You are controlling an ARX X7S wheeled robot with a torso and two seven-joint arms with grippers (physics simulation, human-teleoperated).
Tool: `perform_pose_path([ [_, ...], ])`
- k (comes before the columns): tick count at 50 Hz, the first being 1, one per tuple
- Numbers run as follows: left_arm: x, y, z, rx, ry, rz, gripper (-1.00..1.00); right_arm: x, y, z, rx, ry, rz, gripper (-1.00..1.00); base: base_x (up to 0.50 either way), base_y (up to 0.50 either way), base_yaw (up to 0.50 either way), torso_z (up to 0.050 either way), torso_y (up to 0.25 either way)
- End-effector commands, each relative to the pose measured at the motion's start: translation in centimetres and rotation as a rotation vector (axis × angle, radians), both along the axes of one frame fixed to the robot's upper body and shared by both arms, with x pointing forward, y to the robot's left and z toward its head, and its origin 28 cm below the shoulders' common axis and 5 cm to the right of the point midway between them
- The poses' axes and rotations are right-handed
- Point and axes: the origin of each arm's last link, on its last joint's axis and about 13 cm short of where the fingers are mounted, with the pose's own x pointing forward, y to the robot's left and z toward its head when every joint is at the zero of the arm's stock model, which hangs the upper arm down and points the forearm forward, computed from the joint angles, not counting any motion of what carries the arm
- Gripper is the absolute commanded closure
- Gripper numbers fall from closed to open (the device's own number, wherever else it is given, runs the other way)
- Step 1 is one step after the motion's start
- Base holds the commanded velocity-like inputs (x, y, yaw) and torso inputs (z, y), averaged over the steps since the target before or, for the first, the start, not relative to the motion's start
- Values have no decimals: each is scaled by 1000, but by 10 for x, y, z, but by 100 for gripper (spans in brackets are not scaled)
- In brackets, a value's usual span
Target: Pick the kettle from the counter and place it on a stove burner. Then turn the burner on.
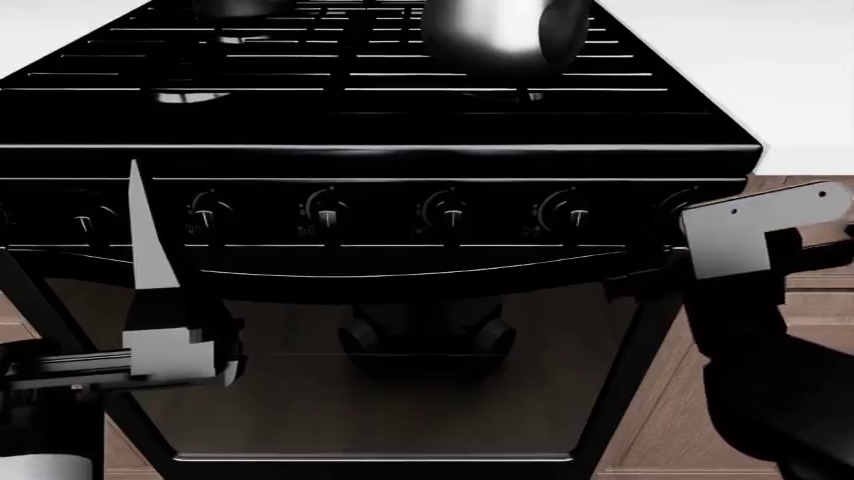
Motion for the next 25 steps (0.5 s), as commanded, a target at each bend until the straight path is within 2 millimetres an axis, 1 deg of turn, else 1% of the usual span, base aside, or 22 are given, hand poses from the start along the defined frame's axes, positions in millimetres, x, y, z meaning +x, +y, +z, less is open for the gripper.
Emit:
perform_pose_path([
  [1, 0, 0, 0, 0, -2, 0, -100, 7, 5, 0, -75, 66, 67, 100, 14, 0, 10, 0, 0],
  [13, -1, 0, 0, 0, -3, -1, -100, 10, 8, -3, -190, 84, 68, 100, 14, 1, 10, 0, 0],
  [25, -1, 0, 0, -1, -2, -2, -100, 11, 11, -5, -268, 100, 73, 100, 15, 0, 11, 0, 0],
])
